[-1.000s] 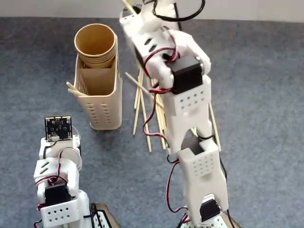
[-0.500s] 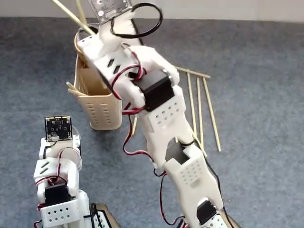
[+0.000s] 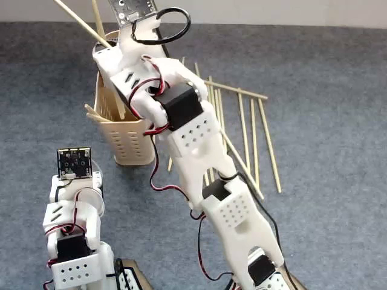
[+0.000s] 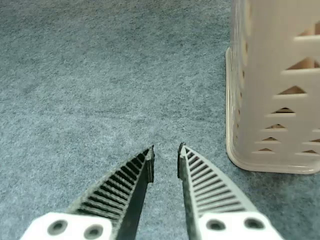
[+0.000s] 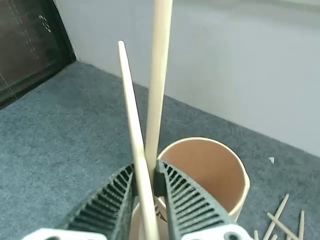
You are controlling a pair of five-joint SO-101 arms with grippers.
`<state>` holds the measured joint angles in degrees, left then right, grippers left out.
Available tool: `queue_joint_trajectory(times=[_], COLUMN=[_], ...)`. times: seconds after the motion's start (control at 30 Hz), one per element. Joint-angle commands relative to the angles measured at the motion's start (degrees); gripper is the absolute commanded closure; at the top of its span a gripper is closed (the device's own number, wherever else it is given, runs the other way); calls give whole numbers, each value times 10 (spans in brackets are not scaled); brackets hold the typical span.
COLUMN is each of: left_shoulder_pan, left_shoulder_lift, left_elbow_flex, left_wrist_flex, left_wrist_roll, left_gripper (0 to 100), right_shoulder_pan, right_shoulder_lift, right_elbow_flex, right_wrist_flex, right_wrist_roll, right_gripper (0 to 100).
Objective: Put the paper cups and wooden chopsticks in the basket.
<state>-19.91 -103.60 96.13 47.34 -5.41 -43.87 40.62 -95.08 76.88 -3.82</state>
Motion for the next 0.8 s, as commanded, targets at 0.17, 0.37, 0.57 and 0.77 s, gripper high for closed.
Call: queue_joint_trajectory(times=[0.17, 0.37, 0.57, 0.77], left_shoulder_pan=[8, 9, 9, 13], left_shoulder_lift=[-6, -6, -6, -6], left_elbow_flex=[9, 9, 9, 9], left_wrist_flex=[-8, -8, -2, -3], left_wrist_roll=[-7, -7, -7, -19], left_gripper=[893, 892, 892, 892], right_shoulder_pan=[-46, 24, 151, 167], right_shoulder_lift=[-175, -271, -321, -512], right_elbow_flex=[-76, -76, -29, 359], right_wrist_flex=[124, 244, 246, 244], right_wrist_roll=[110, 129, 118, 129], right_gripper=[994, 994, 994, 994])
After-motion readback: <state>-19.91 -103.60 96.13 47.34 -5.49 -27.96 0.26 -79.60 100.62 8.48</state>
